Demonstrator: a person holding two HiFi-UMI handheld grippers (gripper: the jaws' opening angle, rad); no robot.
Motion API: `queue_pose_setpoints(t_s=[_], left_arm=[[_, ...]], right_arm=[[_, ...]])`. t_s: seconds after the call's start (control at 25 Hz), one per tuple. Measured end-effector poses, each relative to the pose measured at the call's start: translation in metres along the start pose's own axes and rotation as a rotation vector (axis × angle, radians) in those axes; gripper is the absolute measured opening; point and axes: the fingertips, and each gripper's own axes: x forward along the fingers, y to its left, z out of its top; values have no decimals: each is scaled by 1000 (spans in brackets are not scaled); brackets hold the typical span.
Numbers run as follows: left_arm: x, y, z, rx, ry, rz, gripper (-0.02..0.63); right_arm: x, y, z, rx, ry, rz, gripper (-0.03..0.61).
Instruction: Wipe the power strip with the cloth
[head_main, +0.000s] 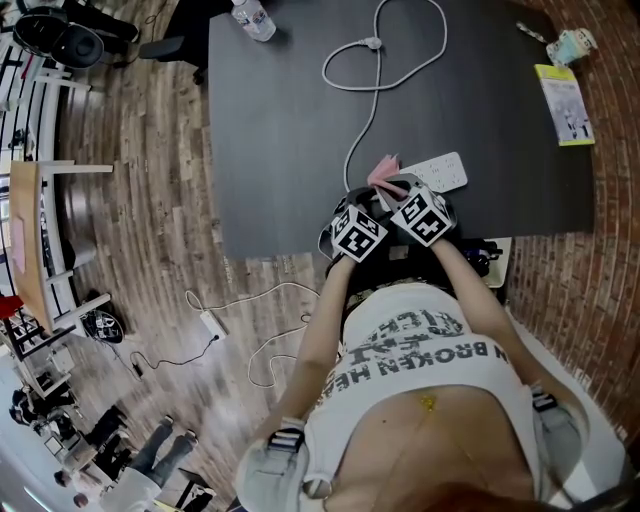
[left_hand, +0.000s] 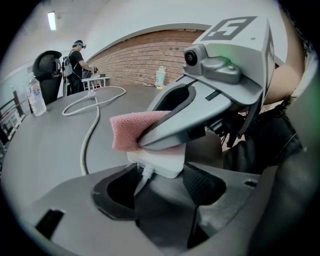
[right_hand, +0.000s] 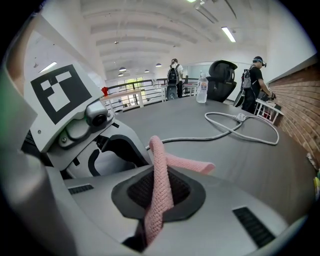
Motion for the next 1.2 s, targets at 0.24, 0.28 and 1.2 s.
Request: queue_pose_setpoints(t_s=[0.24, 0.28, 1.2], left_arm=[[-3, 2, 0, -1, 2, 0, 268], [-3, 2, 0, 0, 2, 1, 268], [-1, 0, -1, -1, 7, 3, 268]], right_arm=[[-6, -9, -4, 21, -2, -28, 17], [-7, -10, -5, 27, -4, -32, 17], [-27, -37, -25, 98, -15, -88, 17]])
